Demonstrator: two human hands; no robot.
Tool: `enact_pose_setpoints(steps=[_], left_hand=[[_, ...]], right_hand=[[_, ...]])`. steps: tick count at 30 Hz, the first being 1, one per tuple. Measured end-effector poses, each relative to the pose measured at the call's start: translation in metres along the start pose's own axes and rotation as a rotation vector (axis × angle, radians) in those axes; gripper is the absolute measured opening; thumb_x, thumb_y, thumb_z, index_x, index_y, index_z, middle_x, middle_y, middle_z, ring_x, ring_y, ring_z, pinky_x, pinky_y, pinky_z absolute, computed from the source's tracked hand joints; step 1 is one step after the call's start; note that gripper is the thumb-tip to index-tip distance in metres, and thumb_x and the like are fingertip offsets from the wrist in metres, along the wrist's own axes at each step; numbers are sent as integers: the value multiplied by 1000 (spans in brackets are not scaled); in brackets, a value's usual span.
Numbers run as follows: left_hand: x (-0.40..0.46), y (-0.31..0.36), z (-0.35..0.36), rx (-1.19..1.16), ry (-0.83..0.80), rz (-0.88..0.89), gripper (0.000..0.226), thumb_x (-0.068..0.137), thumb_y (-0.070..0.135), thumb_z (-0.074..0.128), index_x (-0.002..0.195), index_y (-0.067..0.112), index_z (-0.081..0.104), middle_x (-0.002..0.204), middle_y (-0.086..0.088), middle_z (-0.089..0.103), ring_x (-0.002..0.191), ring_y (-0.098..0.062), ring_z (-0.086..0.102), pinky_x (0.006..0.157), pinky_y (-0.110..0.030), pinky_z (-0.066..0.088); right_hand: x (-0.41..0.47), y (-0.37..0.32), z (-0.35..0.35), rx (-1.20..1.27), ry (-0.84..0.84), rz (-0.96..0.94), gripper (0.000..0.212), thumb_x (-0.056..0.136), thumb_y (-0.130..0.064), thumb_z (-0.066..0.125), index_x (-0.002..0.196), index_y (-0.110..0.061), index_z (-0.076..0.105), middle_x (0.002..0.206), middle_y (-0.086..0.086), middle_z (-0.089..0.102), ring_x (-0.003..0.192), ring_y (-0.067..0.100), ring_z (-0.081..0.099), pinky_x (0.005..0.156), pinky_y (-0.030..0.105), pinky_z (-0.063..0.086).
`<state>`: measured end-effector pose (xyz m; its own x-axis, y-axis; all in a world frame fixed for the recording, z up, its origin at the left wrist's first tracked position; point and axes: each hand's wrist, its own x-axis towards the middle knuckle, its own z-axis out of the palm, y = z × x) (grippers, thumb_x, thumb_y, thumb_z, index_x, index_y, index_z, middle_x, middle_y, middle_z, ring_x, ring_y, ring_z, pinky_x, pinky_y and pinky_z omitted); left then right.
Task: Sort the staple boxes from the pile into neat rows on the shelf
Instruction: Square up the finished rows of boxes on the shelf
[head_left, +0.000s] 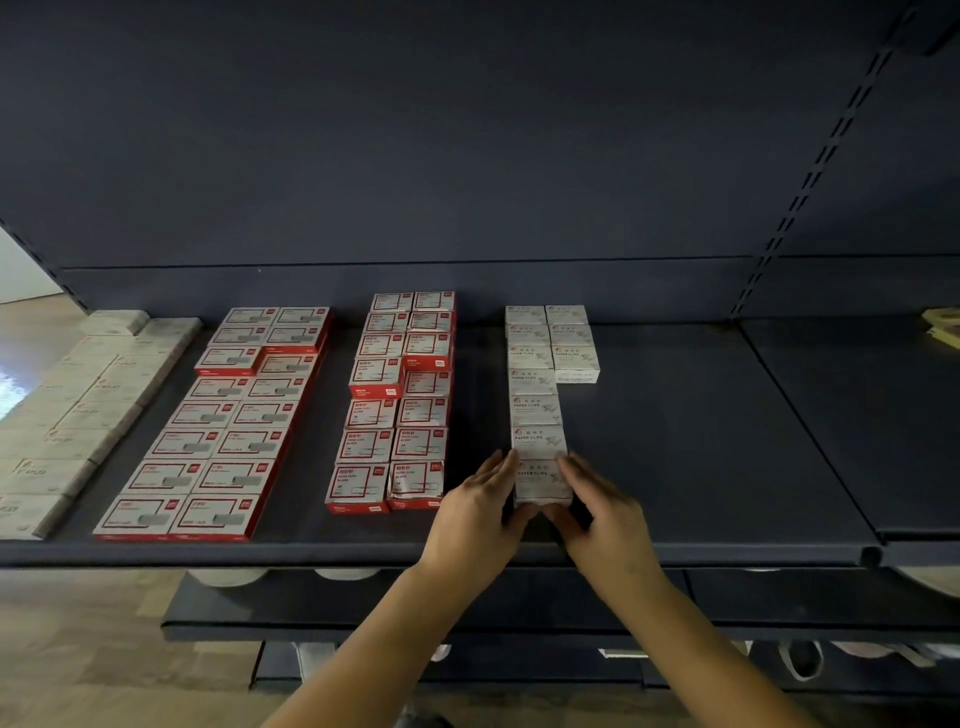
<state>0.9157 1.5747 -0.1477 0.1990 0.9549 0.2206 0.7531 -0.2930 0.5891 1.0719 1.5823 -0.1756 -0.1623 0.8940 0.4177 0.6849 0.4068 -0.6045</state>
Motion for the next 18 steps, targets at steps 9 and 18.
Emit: enact_pose_setpoints(steps=[9, 18], left_hand=[[1, 28, 28, 93, -49, 122, 52, 81, 40, 45, 112, 4, 66, 108, -9, 70, 103, -22, 65, 69, -31, 59], [64, 56, 31, 496, -43, 272, 36, 42, 32, 86, 71, 15, 73, 79, 1, 65, 83, -21, 58, 73, -29, 52]], right_hand=[[-24, 14, -41, -86, 61, 51, 57, 54, 8, 84, 109, 5, 65, 112, 19, 65, 93, 28, 66, 91, 9, 34], [16, 50, -48, -137, 91, 65, 54, 53, 11, 83, 104, 6, 67, 106, 23, 66, 85, 36, 69, 76, 34, 51]])
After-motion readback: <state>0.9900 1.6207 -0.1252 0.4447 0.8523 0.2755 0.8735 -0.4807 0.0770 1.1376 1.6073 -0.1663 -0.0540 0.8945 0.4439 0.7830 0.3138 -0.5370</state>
